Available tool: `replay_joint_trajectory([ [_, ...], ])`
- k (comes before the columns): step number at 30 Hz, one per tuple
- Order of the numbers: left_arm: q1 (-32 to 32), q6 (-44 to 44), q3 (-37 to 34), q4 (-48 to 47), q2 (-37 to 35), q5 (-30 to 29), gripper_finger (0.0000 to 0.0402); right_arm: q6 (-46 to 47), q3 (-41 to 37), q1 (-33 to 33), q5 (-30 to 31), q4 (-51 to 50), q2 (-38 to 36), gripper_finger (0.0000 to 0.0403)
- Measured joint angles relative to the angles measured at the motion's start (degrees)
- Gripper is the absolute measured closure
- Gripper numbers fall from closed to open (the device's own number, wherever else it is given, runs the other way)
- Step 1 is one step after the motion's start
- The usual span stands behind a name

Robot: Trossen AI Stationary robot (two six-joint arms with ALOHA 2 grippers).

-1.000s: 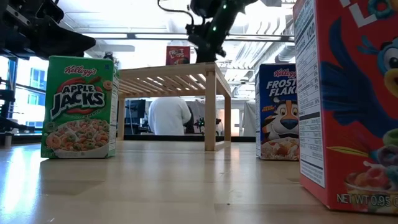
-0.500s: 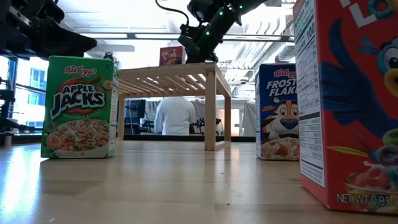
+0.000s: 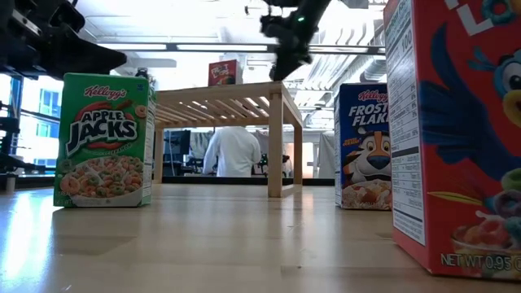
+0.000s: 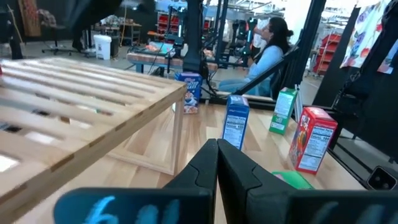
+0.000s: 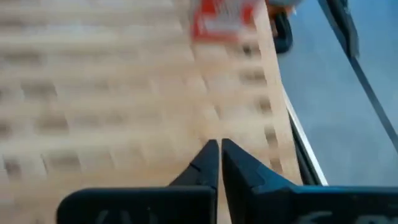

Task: Stack cereal on shelf
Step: Put the top green cereal box on the shelf

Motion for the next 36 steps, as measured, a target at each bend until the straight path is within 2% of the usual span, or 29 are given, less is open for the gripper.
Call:
replay_joint_trajectory([
  [3, 0.0, -0.54, 0.0, -1.23, 0.05, 0.0, 0.0401, 1.86, -8.11, 0.03, 0.77, 2.38, -6.13, 0.0403],
  [10, 0.0, -0.53, 0.0, -1.09, 0.05, 0.0, 0.0401, 7.9, -33.57, -0.14, 0.63, 20.25, -23.24, 0.0403],
  [13, 0.0, -0.54, 0.0, -0.33, 0.05, 0.0, 0.0401, 13.69, -39.15, -0.14, 0.48, 20.85, -29.3, 0.0402],
  [18, 0.0, -0.51, 0.0, -0.12, 0.05, -0.15, 0.0401, 19.21, -42.41, -0.72, 4.03, 14.55, -35.56, 0.0391],
  [22, 0.0, -0.48, 0.0, -0.1, 0.05, -1.39, 0.0401, 19.33, -42.59, -1.86, 4.2, 8.14, -35.81, 0.0337],
  [31, 0.0, -0.01, 0.01, 0.61, 0.05, -1.53, 0.0401, 19.63, -42.59, -6.86, 3.79, 4.04, -30.69, 0.0153],
  [33, -0.01, -0.01, 0.0, 0.58, 0.05, -1.53, 0.0401, 19.55, -42.59, -8.94, 3.83, 4.05, -29.48, 0.0129],
  [36, -0.02, 0.01, 0.0, 0.55, 0.05, -1.53, 0.0401, 18.36, -42.59, -12.29, 3.78, 4.05, -27.45, 0.0114],
])
